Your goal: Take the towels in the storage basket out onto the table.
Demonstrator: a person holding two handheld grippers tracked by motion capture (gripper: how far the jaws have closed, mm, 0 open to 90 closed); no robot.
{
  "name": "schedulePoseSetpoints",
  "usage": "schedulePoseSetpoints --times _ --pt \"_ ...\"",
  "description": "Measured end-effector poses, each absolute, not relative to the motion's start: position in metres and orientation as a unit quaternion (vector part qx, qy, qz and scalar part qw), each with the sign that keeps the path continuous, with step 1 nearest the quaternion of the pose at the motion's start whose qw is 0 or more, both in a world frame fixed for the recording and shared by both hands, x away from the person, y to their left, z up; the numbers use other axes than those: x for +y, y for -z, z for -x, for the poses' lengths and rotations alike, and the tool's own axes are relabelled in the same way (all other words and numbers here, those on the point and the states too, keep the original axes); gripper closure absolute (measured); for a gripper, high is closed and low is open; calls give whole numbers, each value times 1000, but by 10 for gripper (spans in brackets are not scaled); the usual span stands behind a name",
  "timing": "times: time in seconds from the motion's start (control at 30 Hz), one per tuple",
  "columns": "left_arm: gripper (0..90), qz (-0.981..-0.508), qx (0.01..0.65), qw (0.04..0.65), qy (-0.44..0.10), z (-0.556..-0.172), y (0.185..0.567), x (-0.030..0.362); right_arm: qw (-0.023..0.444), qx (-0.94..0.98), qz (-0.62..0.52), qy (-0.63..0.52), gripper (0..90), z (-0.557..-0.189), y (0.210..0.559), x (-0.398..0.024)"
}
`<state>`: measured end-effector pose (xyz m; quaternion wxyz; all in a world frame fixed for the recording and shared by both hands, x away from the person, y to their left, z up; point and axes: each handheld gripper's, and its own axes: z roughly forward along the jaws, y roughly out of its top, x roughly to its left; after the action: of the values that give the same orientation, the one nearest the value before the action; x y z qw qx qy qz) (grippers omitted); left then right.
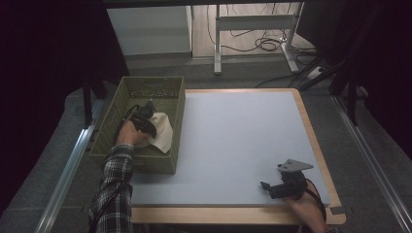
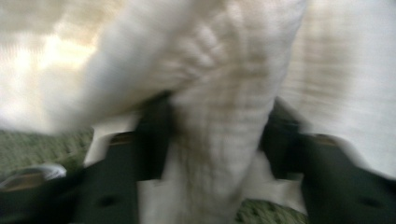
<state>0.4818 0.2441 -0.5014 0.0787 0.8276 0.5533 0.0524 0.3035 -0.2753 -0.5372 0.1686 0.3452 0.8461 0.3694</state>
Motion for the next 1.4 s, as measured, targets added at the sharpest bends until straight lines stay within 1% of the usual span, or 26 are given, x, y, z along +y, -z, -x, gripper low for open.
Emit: schedulePoseSetpoints --times 0.03,0.1,0.2,0.4,0.6,0.9,1.4 --pt "730 -830 550 72 -58 -481 501 244 168 846 -345 -369 36 -304 537 -275" --pt "787 -829 552 76 -56 -481 500 246 169 846 -345 -369 36 -303 537 -275" --pt "814 -825 555 83 -65 -479 497 247 169 846 -345 -369 36 -303 537 -275" --pt "821 -811 565 126 -79 -473 486 256 169 846 -345 -369 36 -303 537 -275" --pt "819 -804 564 170 -81 -462 468 266 169 846 -345 -369 35 -303 537 -275" --pt "814 -799 542 220 -140 -443 438 269 169 846 -345 -370 36 -303 537 -275" --pt "813 -766 528 304 -206 -419 393 275 169 846 -346 -369 35 -303 537 -275"
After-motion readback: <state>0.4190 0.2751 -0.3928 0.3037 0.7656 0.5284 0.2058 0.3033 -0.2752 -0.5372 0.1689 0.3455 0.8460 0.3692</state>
